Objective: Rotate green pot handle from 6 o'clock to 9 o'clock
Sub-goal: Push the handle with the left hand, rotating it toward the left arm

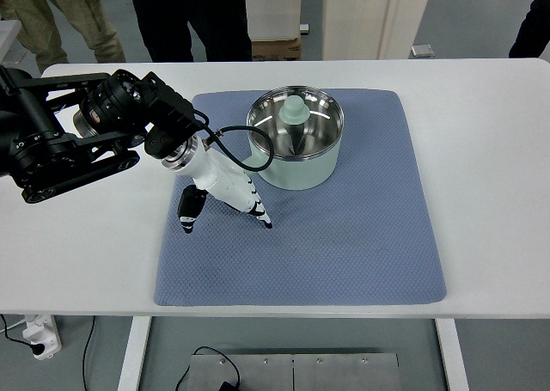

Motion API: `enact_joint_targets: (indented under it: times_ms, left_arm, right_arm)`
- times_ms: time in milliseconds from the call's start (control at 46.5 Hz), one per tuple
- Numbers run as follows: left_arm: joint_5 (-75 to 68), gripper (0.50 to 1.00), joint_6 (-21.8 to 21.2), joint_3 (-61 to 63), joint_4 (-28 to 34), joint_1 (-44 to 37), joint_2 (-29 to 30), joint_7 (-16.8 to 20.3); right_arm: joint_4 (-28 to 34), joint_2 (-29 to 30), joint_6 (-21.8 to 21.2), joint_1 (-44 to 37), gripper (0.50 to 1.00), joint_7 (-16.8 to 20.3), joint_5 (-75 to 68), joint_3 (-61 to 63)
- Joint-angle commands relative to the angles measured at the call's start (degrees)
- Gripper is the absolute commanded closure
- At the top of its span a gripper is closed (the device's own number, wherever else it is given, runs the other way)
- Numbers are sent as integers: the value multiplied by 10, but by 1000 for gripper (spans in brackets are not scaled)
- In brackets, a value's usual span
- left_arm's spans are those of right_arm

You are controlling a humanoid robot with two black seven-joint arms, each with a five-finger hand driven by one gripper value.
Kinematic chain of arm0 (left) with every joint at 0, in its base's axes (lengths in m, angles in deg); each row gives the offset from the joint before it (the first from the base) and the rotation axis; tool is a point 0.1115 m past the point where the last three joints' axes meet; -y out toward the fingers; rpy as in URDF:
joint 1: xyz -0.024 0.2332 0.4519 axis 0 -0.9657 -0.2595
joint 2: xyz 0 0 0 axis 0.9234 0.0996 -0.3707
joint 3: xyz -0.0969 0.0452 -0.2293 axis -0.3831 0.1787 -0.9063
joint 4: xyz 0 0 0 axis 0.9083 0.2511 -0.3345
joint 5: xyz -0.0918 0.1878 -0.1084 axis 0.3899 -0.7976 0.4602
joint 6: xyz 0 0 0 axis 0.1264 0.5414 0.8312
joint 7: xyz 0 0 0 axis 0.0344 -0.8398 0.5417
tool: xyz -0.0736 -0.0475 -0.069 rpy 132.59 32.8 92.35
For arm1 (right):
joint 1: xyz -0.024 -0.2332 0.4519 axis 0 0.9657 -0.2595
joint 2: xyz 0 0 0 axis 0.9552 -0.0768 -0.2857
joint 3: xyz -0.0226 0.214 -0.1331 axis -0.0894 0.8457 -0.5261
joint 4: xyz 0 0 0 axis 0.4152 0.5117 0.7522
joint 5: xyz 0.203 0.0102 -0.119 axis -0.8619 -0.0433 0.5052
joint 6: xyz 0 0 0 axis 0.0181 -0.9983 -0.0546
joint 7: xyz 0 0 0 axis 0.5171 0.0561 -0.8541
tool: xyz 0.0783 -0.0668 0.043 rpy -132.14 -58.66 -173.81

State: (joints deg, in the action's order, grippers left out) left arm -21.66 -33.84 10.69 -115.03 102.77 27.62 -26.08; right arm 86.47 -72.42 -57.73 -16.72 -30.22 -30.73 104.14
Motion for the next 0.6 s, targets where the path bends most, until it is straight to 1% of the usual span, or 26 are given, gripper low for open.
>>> enact_joint_targets:
  times_ms: [0,172,581]
  left_arm:
    - [-5,500,0,4,2,7,3,0]
    - [-14,500,0,5,5,15,14,-2]
    - [-36,500,0,7,70,22,9,-3]
  right_arm:
    - [0,0,0,0,500,0,0,0]
    - [0,0,0,-1,500,0,0,0]
    - [0,0,0,0,500,0,0,0]
